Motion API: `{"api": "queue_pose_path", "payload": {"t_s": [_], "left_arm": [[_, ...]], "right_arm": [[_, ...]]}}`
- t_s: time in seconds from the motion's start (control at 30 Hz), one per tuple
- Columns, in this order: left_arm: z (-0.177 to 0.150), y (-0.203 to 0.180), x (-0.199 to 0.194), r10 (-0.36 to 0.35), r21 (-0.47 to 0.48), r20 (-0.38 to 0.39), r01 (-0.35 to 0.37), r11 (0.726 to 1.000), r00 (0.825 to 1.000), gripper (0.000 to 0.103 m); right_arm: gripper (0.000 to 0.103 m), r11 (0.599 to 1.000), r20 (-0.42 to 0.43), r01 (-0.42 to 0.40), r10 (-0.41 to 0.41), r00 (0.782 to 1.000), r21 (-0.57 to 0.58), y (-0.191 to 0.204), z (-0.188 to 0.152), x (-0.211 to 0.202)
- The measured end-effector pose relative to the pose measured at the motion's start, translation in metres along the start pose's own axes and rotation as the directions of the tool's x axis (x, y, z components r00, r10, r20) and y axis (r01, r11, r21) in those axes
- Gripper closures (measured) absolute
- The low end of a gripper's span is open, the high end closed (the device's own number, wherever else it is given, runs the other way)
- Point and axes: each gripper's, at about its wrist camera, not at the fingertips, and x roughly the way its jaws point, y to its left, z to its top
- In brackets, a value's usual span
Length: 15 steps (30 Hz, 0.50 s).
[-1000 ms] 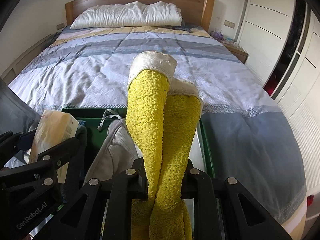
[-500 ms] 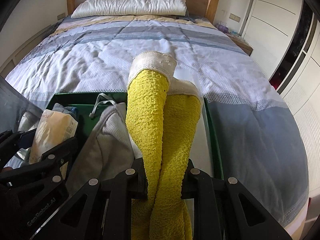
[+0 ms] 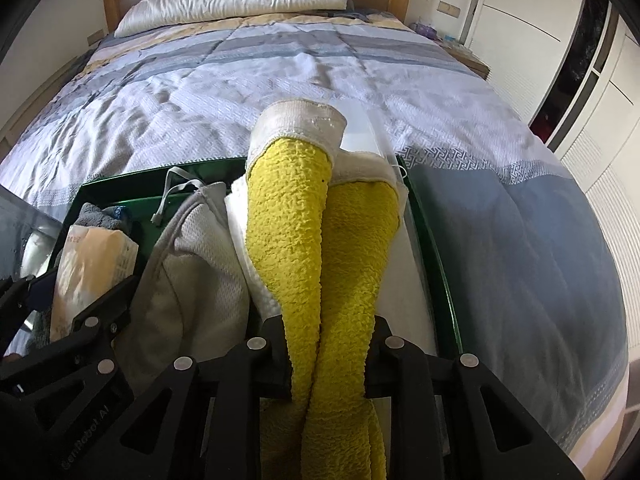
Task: Organize soft objects
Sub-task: 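Open the left gripper on the tissue pack while the right gripper releases the yellow cloth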
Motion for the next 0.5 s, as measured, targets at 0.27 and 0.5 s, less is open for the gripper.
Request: {"api": "queue_pose_path", "payload": {"t_s": [0.27,0.5], "left_arm": [[0.0006,0.0006,-0.0005,0.000,-0.003,0.002,0.000,1.000,1.000,0.056],[-0.0004,0.0003,-0.0021,0.000,0.001,0.010,0.000,1.000,1.000,0.056]], "right_arm": [[0.070,1.000,0.005,-0.006,0.006,1.000,0.005,-0.0001,0.0002,-0.0007],[0.066,1.000,0.018,-0.009,0.009,1.000,0.004,-0.0004,-0.0023,-0.0069]]}}
